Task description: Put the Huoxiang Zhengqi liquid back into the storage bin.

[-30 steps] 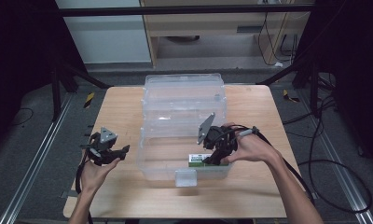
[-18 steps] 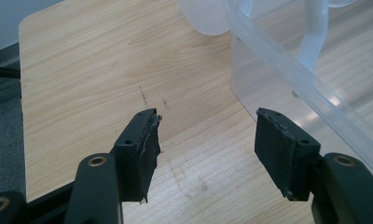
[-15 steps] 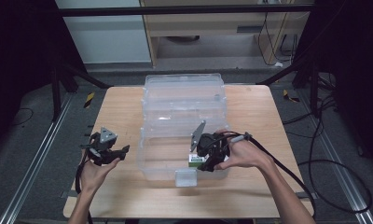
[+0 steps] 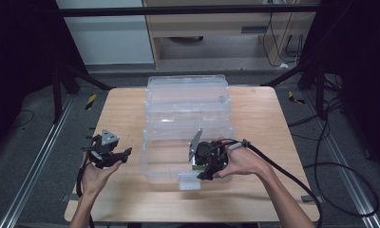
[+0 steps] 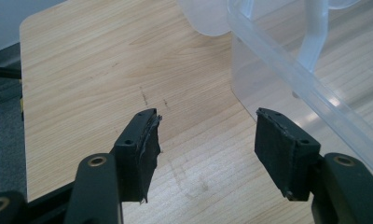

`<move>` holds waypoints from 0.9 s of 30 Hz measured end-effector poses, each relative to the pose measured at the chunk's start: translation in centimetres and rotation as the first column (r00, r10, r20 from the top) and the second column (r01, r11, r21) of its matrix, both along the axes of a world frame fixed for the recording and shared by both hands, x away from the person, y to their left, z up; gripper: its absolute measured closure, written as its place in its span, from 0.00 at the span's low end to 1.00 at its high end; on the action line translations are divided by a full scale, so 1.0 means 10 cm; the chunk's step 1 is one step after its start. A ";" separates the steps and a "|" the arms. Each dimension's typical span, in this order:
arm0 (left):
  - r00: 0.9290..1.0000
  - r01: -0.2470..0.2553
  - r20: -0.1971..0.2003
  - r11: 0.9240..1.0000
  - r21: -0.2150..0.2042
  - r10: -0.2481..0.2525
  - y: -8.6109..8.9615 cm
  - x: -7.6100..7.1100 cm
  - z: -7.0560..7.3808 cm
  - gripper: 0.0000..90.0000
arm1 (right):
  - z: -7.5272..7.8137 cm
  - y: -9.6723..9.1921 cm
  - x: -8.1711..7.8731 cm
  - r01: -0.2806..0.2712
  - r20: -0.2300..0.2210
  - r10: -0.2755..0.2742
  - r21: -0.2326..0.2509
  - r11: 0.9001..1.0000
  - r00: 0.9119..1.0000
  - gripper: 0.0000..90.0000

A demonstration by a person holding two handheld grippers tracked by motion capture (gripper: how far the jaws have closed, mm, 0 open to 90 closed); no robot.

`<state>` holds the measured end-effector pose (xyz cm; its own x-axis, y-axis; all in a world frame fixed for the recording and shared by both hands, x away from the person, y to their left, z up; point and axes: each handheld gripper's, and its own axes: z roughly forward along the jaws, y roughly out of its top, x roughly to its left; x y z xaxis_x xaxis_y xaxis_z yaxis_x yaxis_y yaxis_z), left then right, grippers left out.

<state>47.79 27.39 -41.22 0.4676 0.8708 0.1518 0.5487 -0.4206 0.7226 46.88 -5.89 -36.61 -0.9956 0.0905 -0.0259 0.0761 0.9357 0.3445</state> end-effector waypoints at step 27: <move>1.000 0.000 0.001 1.000 -0.001 0.000 0.01 0.00 0.00 0.44 | -0.25 0.14 0.05 0.004 -0.039 -0.008 -0.091 0.996 0.999 0.66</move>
<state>47.79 27.51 -41.18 0.4679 0.8708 0.1510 0.5480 -0.4199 0.7235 47.41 -4.46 -39.06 -0.9954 0.0954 0.0044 0.0934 0.9624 0.2551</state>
